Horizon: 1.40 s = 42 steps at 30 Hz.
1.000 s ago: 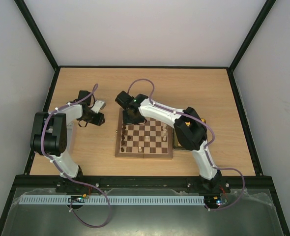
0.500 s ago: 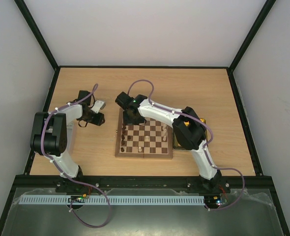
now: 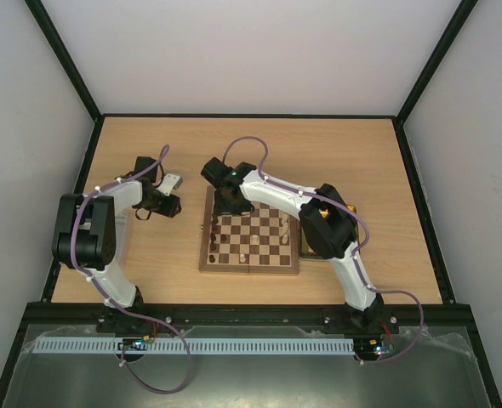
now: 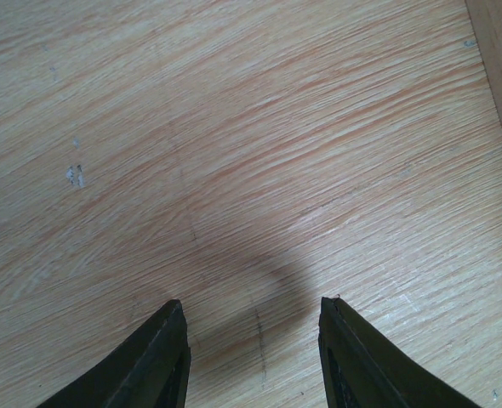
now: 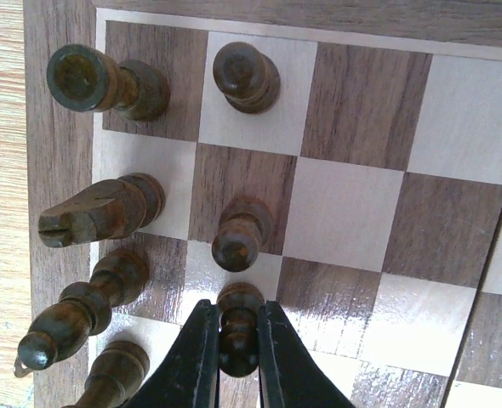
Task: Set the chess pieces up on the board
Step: Place the chess piece on the chessboard.
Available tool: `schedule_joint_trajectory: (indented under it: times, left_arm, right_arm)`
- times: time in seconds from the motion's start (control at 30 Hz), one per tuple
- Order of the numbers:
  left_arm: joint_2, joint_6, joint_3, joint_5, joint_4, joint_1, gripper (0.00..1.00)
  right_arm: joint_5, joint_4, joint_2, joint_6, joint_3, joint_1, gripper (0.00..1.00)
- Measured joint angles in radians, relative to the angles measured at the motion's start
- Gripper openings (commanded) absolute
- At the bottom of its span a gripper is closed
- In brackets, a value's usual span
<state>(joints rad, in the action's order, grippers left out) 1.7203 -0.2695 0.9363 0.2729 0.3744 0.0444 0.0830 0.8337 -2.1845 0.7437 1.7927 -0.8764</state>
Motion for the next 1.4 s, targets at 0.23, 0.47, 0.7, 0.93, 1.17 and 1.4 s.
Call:
schedule_joint_trajectory:
  times: [0.23, 0.47, 0.7, 0.93, 1.17, 1.4]
  left_arm:
    - [0.0, 0.0, 0.0, 0.0, -0.001, 0.0, 0.45]
    - [0.0, 0.0, 0.0, 0.0, -0.002, 0.0, 0.45]
    - [0.0, -0.001, -0.001, 0.0, -0.002, 0.0, 0.45]
    - [0.0, -0.003, -0.001, 0.0, -0.001, 0.0, 0.45]
    - [0.0, -0.003, -0.001, 0.0, -0.002, 0.0, 0.44]
    - [0.0, -0.003, -0.001, 0.0, -0.002, 0.0, 0.44]
  right_arm:
    - [0.001, 0.0, -0.001, 0.0, 0.0, 0.001, 0.1]
    - [0.013, -0.001, -0.001, 0.0, 0.0, 0.001, 0.1]
    - [0.023, -0.008, -0.001, 0.0, 0.0, 0.001, 0.1]
    - [0.023, -0.008, -0.003, 0.0, 0.005, 0.001, 0.13]
    - [0.023, -0.008, -0.004, 0.001, 0.016, 0.001, 0.16]
    - [0.023, -0.008, -0.005, 0.0, 0.016, 0.001, 0.18]
